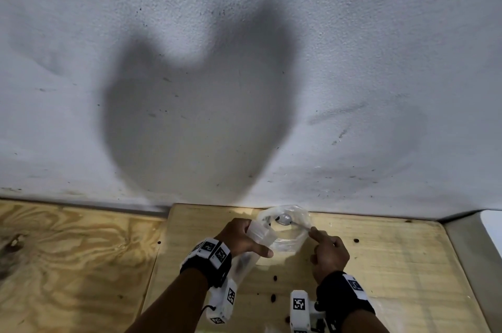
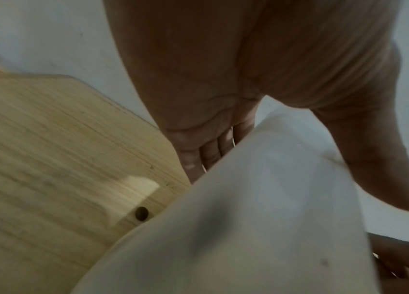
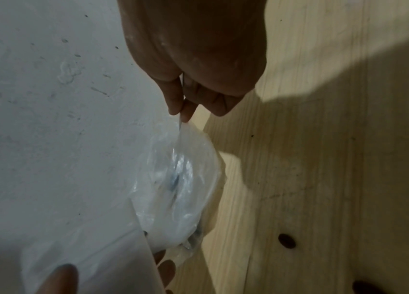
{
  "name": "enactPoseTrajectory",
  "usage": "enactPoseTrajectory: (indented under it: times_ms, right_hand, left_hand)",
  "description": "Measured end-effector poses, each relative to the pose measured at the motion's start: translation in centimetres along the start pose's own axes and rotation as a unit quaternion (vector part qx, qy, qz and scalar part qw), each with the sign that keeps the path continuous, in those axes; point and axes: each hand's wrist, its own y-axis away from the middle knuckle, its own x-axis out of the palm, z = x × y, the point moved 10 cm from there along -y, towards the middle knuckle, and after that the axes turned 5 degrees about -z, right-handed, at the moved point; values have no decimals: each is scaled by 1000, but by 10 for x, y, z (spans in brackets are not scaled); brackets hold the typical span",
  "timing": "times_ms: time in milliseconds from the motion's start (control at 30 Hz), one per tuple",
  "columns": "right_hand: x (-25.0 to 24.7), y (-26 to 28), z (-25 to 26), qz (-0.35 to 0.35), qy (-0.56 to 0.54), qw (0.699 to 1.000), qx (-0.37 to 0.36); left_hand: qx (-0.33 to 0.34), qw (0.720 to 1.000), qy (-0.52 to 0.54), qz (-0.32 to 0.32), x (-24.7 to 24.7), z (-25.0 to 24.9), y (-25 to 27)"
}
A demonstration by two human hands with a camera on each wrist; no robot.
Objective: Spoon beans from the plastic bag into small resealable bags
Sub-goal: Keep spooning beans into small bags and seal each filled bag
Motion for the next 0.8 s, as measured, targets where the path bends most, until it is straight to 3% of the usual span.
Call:
enactPoseTrajectory:
  times_ms: [300, 500, 700, 800]
  right_hand:
    - [-18, 2, 22, 19, -4, 999, -49]
    - [-31, 15, 47, 43, -1, 994, -97]
    - [-31, 49, 92, 113, -41, 977, -177]
    - [-17, 68, 113, 154, -4, 958, -242]
  left_hand:
    - [3, 999, 35, -30, -9, 1, 0]
    - [9, 999, -8, -48, -7, -3, 3]
    - [24, 995, -73, -70, -2, -13, 14]
    - [28, 993, -90, -72, 2, -17, 19]
